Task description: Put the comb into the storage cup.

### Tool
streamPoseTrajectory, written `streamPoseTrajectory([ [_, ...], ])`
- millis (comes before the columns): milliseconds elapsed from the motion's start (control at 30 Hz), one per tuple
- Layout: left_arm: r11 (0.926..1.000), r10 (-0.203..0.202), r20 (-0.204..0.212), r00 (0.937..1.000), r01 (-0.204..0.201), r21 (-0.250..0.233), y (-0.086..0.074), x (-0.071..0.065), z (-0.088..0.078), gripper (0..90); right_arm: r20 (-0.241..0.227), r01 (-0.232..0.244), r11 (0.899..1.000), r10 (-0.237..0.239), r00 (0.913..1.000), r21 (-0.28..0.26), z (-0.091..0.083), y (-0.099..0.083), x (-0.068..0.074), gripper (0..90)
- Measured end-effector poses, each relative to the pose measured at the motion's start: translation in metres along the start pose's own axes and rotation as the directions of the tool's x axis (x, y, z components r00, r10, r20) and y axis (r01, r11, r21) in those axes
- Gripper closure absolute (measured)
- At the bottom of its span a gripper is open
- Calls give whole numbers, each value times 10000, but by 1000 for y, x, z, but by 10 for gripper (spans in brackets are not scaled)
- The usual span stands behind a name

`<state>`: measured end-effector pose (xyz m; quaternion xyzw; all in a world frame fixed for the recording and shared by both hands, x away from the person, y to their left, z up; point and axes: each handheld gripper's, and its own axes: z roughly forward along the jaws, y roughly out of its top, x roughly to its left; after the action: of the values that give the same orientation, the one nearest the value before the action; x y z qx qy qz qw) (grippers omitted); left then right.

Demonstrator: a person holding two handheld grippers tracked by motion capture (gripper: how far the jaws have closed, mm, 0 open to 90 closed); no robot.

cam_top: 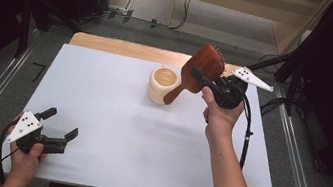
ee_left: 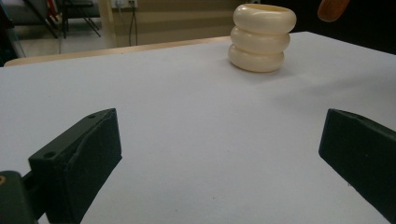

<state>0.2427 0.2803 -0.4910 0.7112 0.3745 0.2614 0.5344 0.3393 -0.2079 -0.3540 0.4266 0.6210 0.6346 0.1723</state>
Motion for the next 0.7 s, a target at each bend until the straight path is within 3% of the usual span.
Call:
streamPoseTrajectory([
  [367,10000,20,-65,10000,-20,-89,0,-1,0,0,-41,-289,9995,288,9996,-118,5,8,-6,544],
  [700,9999,-4,-68,10000,3,-113,0,-1,0,0,-26,-262,9993,261,9997,-252,12,17,-6,544],
])
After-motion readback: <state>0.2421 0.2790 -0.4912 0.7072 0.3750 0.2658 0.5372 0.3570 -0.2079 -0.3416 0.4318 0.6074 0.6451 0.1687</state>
